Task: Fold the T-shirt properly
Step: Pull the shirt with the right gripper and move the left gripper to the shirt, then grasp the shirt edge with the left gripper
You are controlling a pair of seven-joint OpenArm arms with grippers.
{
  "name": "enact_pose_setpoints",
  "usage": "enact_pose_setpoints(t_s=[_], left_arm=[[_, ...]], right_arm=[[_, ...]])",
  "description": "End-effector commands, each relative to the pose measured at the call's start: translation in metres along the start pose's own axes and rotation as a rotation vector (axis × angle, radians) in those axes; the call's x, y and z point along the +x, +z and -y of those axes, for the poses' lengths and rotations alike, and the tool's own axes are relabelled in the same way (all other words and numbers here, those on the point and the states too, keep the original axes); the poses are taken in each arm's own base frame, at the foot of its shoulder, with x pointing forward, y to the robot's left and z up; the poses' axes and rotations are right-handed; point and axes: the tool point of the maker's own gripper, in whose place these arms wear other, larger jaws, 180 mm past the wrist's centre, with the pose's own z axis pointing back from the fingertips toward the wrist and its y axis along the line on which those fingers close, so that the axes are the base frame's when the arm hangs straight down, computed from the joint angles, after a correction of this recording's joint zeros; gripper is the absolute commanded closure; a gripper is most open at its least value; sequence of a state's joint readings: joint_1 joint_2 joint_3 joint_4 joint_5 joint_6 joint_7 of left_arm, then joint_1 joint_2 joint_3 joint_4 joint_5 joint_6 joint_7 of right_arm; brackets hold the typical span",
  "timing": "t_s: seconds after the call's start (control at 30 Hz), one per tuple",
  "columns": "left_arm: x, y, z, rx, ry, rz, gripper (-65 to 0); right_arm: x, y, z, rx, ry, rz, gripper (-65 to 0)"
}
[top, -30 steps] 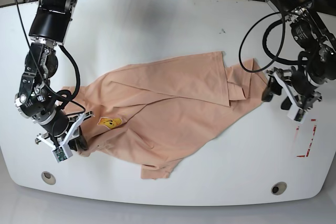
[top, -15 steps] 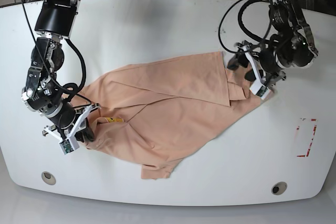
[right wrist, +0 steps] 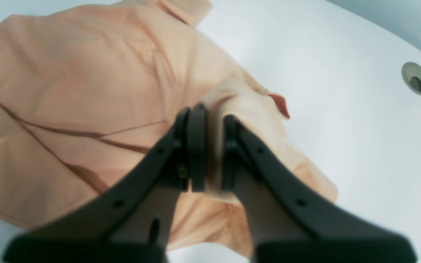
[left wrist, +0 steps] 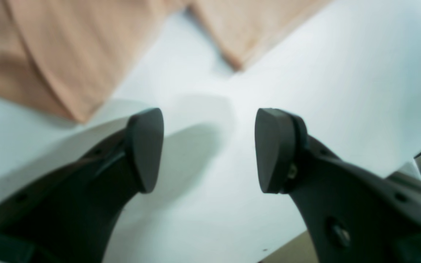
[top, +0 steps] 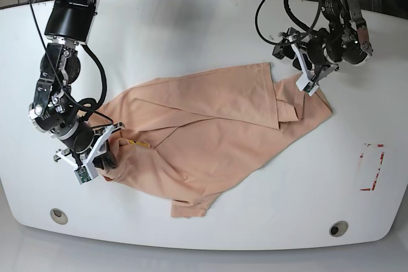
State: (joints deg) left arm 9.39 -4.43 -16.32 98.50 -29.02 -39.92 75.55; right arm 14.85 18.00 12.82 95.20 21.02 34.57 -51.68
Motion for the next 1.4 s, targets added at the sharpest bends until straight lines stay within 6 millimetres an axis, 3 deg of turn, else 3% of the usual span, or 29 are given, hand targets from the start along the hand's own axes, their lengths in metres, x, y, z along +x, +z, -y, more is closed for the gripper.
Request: enact_pose_setpoints(t_s=[0.0,0.33,1.03,1.07,1.13,1.3,1.37], left_arm=[[0.016,-0.003,0.01,-0.037,-0.03,0.046,-37.5],[0.017,-0.03,0.039,-0.139,-0.062,0.035,-37.5],[0.05,-0.045,0.055,-0.173,-0.069,0.102,-36.3],[0.051,-0.045,0.054,-0.167,-0.067,0.1,-35.0],[0.051,-0.046,0.05,-0.138,-0.057,0.091,-26.5],[0.056,-0.048,0.038,-0.063,-0.027,0.117,-1.7],[0.06,-0.05,0.037,-0.039,-0.004,0.141,0.0]], right_arm=[[0.022,0.005,0.006,-0.011,0.02,0.066,-6.5],[0.022,0.005,0.006,-0.01,0.021,0.066,-6.5],[0.023,0.006,0.007,-0.013,0.022,0.067,-6.5],[0.023,0.006,0.007,-0.013,0.022,0.067,-6.5],[0.023,0.006,0.007,-0.013,0.022,0.067,-6.5],[0.023,0.006,0.007,-0.013,0.022,0.067,-6.5],[0.023,0.006,0.007,-0.013,0.022,0.067,-6.5]])
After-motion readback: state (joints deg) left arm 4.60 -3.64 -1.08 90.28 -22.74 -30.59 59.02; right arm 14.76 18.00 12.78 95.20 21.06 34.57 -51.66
